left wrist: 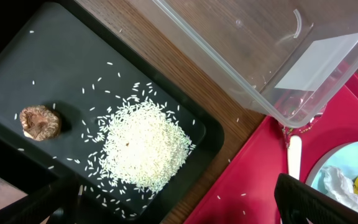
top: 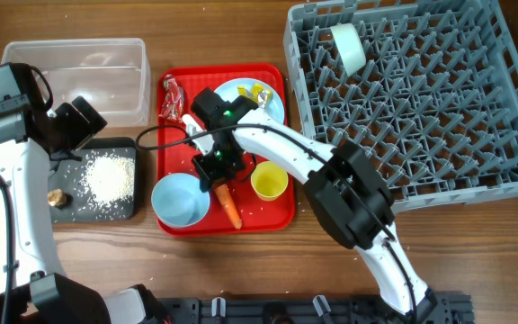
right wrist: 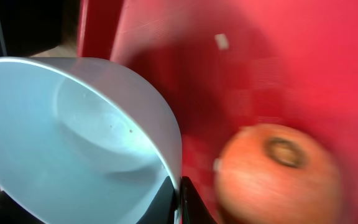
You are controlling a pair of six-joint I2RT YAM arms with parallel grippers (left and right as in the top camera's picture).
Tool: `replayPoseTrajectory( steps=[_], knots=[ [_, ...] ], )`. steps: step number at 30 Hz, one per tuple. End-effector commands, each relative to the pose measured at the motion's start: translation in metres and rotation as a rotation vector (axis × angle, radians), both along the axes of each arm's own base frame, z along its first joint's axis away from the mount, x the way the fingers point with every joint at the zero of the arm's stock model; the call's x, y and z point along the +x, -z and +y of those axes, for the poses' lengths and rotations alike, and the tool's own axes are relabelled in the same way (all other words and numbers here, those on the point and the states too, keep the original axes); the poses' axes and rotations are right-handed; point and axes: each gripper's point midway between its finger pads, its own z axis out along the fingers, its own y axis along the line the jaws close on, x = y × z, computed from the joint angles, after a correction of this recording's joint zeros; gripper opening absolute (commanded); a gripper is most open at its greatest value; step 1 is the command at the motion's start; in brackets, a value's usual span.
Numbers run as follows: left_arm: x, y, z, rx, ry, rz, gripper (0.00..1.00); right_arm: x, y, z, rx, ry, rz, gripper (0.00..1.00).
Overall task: Sort waste into correct bins and load items into the dishwasher rack
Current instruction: 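Grasp the light-blue bowl with the right gripper and lift it, then place the light-blue bowl upside down in the dish rack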
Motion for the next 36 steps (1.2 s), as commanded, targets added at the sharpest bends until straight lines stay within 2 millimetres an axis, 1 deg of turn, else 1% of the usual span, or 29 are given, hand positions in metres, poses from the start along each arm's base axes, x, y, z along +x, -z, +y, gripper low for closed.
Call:
replayPoseTrajectory(
  steps=[1,4,5,6,8,9,10,11,12,13,14,15,16,17,18,19,20,21,23,24,25,27,28,29,30,33,36],
  knots=[
    [0.001,-0.002,0.004,0.008,-0.013,-0.001,1.0,0.03,-0.056,-0.005,0.035,0.046,-0.174,0.04],
    [0.001,-0.002,0.004,0.009,-0.012,-0.002,1.0,0.072,-0.109,-0.04,-0.019,0.156,-0.407,0.04],
    [0.001,-0.002,0.004,0.009,-0.012,-0.002,1.0,0.086,-0.126,-0.055,-0.036,0.207,-0.471,0.04],
    [0.001,-0.002,0.004,0.009,-0.012,-0.002,1.0,0.104,-0.146,-0.077,-0.068,0.269,-0.557,0.04],
    [0.001,-0.003,0.004,0.01,-0.012,-0.003,1.0,0.143,-0.18,-0.137,-0.19,0.42,-0.734,0.04],
    [0.002,-0.003,0.004,0.01,-0.012,-0.005,1.0,0.163,-0.195,-0.178,-0.285,0.513,-0.817,0.04],
    [0.002,-0.003,0.004,0.01,-0.012,-0.005,1.0,0.18,-0.207,-0.224,-0.404,0.61,-0.893,0.04],
    [0.001,-0.003,0.005,0.014,-0.014,-0.004,1.0,0.195,-0.218,-0.272,-0.55,0.704,-0.972,0.04],
    [0.002,-0.003,0.005,0.014,-0.014,-0.005,1.0,0.203,-0.226,-0.301,-0.651,0.75,-1.025,0.04],
    [0.002,-0.003,0.005,0.015,-0.014,-0.009,1.0,0.209,-0.238,-0.335,-0.762,0.827,-1.082,0.04],
    [0.003,-0.004,0.006,0.017,-0.014,-0.013,1.0,0.215,-0.251,-0.365,-0.855,0.875,-1.137,0.04],
    [0.004,-0.004,0.006,0.017,-0.014,-0.015,1.0,0.221,-0.261,-0.387,-0.909,0.909,-1.176,0.04],
    [0.004,-0.004,0.006,0.018,-0.014,-0.017,1.0,0.225,-0.27,-0.406,-0.95,0.95,-1.204,0.04],
    [0.005,-0.004,0.006,0.019,-0.014,-0.019,1.0,0.228,-0.276,-0.421,-0.972,0.992,-1.222,0.04],
    [0.005,-0.005,0.006,0.019,-0.014,-0.021,1.0,0.231,-0.279,-0.432,-0.986,1.014,-1.233,0.04],
    [0.006,-0.005,0.006,0.02,-0.014,-0.023,1.0,0.236,-0.281,-0.448,-1.01,1.033,-1.242,0.04],
    [0.006,-0.005,0.006,0.021,-0.014,-0.025,1.0,0.238,-0.28,-0.459,-1.038,1.056,-1.244,0.04],
    [0.006,-0.005,0.007,0.021,-0.014,-0.026,1.0,0.243,-0.277,-0.479,-1.1,1.061,-1.246,0.04],
    [0.007,-0.006,0.007,0.023,-0.014,-0.031,1.0,0.259,-0.265,-0.494,-1.152,1.019,-1.252,0.04],
    [0.008,-0.006,0.007,0.024,-0.014,-0.035,1.0,0.27,-0.254,-0.497,-1.184,0.969,-1.256,0.04],
    [0.009,-0.006,0.007,0.025,-0.014,-0.036,1.0,0.276,-0.247,-0.498,-1.207,0.938,-1.258,0.04],
    [0.008,-0.006,0.008,0.029,-0.015,-0.035,1.0,0.296,-0.223,-0.498,-1.257,0.864,-1.263,0.04],
    [0.008,-0.006,0.008,0.028,-0.016,-0.035,1.0,0.3,-0.215,-0.498,-1.266,0.842,-1.259,0.04],
    [0.008,-0.006,0.008,0.028,-0.016,-0.035,1.0,0.306,-0.203,-0.497,-1.283,0.806,-1.249,0.04],
    [0.008,-0.006,0.008,0.028,-0.015,-0.035,1.0,0.307,-0.193,-0.5,-1.324,0.782,-1.233,0.04],
    [0.009,-0.007,0.008,0.03,-0.015,-0.039,1.0,0.308,-0.18,-0.506,-1.363,0.78,-1.214,0.04],
    [0.011,-0.007,0.009,0.032,-0.015,-0.045,1.0,0.31,-0.175,-0.509,-1.364,0.782,-1.209,0.04]
  ],
)
